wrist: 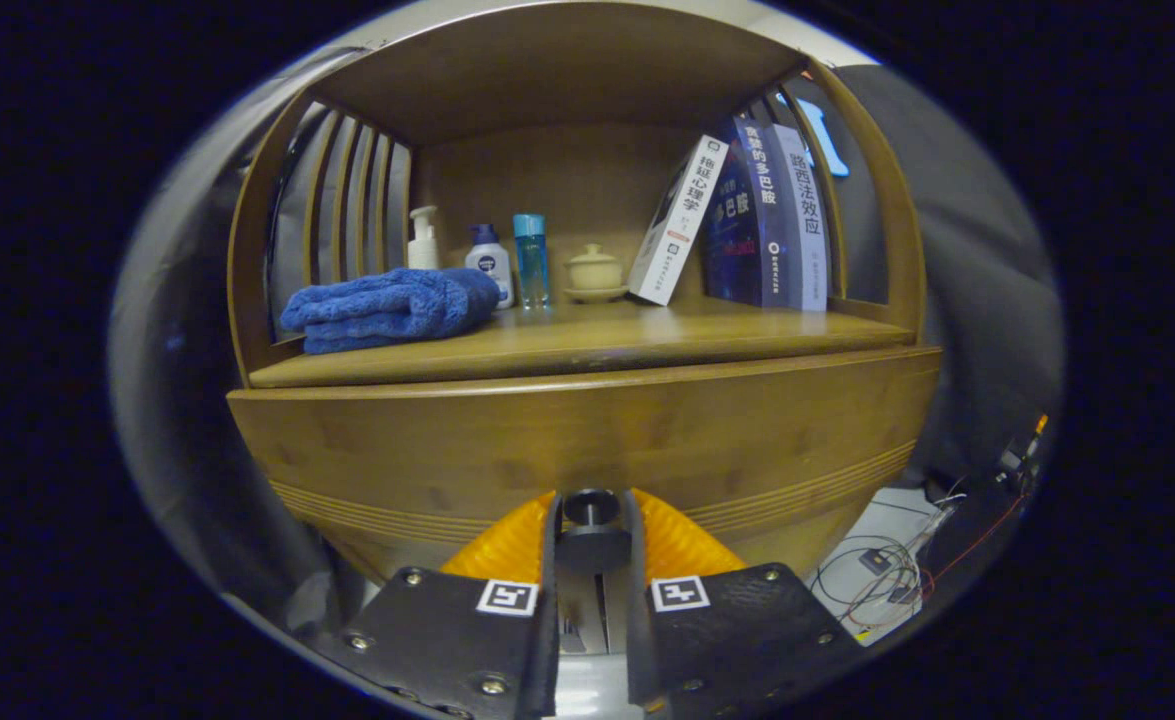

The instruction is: Pull open the drawer, take out the items inside it, and place them on the countertop above the cabinet.

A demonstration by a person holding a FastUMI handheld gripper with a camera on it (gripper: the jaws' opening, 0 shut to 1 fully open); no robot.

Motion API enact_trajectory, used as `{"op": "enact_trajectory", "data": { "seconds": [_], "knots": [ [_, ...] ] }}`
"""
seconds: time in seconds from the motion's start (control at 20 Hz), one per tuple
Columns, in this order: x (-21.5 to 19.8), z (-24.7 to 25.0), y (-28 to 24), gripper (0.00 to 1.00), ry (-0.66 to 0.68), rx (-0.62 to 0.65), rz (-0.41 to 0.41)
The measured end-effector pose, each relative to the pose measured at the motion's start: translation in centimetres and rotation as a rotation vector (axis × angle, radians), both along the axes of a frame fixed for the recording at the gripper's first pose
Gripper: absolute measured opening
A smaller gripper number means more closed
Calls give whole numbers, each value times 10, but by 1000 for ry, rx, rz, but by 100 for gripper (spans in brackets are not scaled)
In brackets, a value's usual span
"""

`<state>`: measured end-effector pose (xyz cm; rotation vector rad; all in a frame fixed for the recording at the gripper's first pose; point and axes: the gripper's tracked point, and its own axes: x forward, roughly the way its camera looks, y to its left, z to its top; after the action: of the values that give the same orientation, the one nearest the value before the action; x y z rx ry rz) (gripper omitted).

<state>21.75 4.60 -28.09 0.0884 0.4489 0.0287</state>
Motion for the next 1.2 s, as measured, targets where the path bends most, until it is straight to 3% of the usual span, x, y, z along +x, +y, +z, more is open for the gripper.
{"op": "enact_trajectory", "data": {
  "seconds": [0.7,1.2],
  "knots": [
    [-119,14,-9,27,49,-75,-61],
    [-156,19,-11,27,53,-70,-113]
  ]
}}
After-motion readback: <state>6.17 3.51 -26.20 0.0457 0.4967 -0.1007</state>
